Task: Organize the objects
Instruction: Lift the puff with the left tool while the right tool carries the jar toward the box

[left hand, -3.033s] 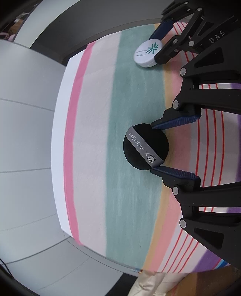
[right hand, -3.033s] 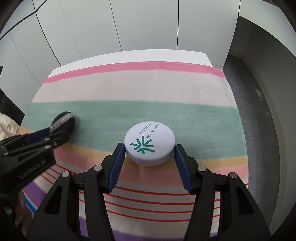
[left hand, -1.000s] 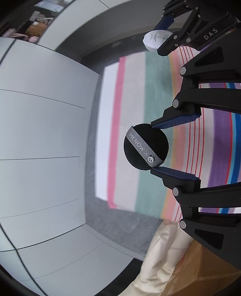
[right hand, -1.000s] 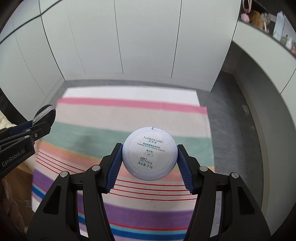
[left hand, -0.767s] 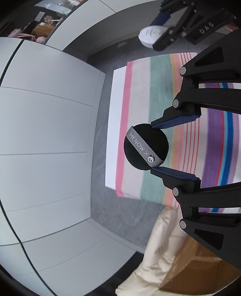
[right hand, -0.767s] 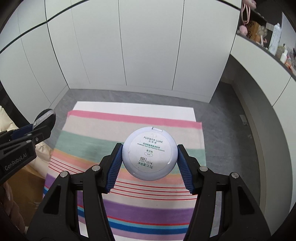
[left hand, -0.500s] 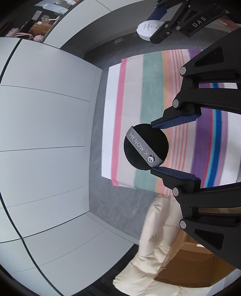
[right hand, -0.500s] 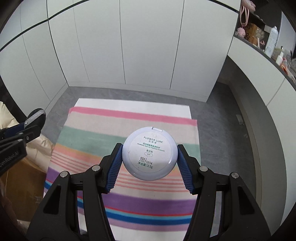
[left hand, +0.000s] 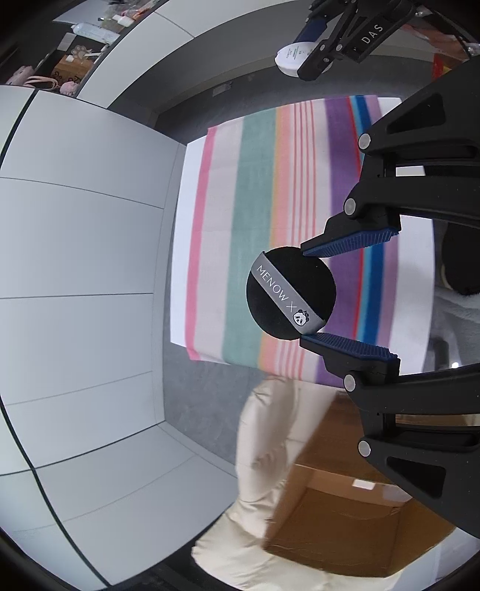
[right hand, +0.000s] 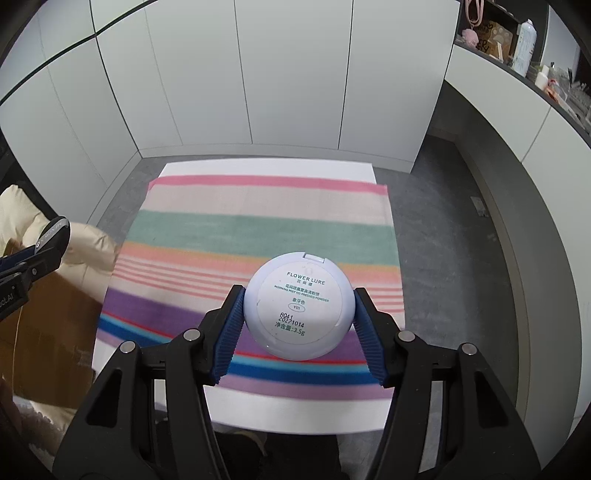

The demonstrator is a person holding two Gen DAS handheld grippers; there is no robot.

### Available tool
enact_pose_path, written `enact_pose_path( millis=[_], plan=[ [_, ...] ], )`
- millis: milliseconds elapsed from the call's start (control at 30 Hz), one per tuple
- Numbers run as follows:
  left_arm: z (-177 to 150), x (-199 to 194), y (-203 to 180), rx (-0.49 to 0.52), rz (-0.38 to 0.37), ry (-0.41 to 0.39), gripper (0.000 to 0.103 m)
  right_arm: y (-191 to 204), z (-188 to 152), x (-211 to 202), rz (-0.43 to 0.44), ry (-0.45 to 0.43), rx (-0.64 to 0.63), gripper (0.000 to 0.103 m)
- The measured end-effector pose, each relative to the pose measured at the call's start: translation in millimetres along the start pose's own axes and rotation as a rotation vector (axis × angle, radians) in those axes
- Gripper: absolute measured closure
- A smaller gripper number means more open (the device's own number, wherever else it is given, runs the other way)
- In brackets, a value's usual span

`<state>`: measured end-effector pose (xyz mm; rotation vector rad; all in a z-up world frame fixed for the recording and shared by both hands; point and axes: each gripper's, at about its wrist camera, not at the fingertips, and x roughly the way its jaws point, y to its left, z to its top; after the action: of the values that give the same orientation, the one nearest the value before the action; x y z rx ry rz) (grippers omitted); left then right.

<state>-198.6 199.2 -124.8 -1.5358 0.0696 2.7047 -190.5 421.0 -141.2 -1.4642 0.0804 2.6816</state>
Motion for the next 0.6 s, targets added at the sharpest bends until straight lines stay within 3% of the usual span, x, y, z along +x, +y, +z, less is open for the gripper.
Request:
enact_pose_path(
  millis=[300, 600],
  plan=[
    [-14.7, -14.7, 46.1, -0.074, 0.028, -0.015, 0.059, 36.0, -10.0, -5.2, 0.031, 0.015, -0.040, 0.043],
    [-37.4, -17.9, 135.6, -0.204, 0.081, 0.011, 0.059, 123.9, -8.1, -10.8, 0.095, 0.006, -0.153, 0.043]
  ],
)
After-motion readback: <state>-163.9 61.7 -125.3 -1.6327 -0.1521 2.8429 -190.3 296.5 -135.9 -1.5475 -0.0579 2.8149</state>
